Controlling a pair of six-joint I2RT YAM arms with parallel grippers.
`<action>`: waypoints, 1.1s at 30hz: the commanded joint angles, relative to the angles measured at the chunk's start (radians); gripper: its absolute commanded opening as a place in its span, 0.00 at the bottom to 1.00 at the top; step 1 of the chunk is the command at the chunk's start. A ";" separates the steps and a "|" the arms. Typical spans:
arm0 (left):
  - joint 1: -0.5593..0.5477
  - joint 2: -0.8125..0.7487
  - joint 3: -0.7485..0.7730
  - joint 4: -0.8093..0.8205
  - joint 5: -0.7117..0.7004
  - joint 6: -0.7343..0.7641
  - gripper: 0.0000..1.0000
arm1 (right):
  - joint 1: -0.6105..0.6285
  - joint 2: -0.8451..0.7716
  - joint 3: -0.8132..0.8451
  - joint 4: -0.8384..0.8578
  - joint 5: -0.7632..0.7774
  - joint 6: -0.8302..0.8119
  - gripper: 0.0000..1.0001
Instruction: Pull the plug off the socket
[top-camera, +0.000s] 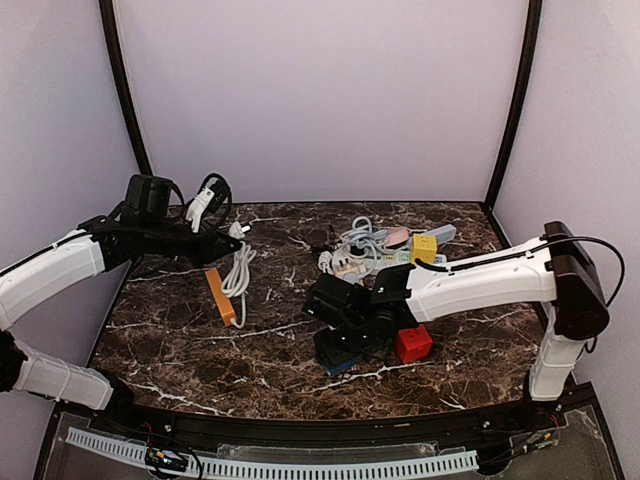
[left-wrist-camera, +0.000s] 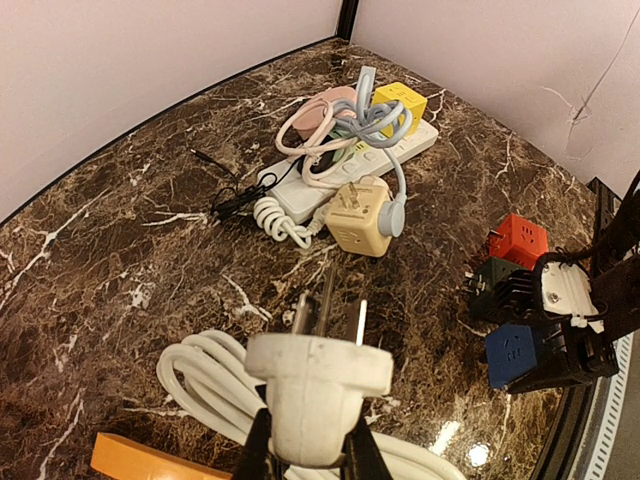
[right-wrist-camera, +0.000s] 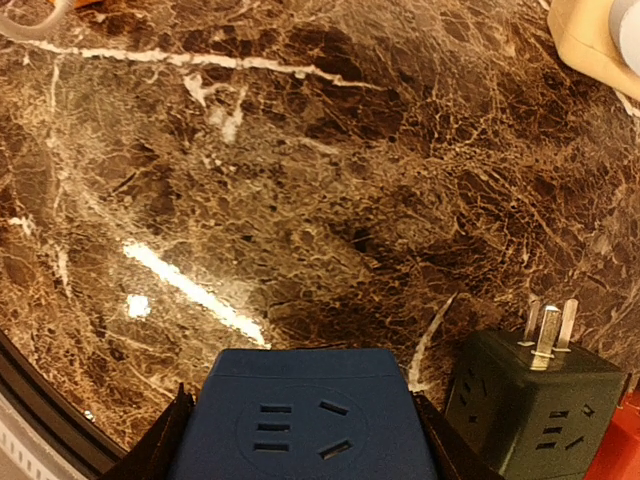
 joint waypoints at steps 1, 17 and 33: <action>0.005 -0.004 -0.002 0.025 0.001 -0.007 0.01 | 0.008 0.035 0.052 -0.080 0.048 0.041 0.11; 0.005 0.002 0.004 0.013 0.010 -0.006 0.01 | 0.005 0.073 0.076 -0.098 0.060 0.042 0.56; 0.003 -0.021 -0.009 0.055 0.137 -0.022 0.01 | 0.004 -0.031 0.056 -0.044 0.084 -0.003 0.75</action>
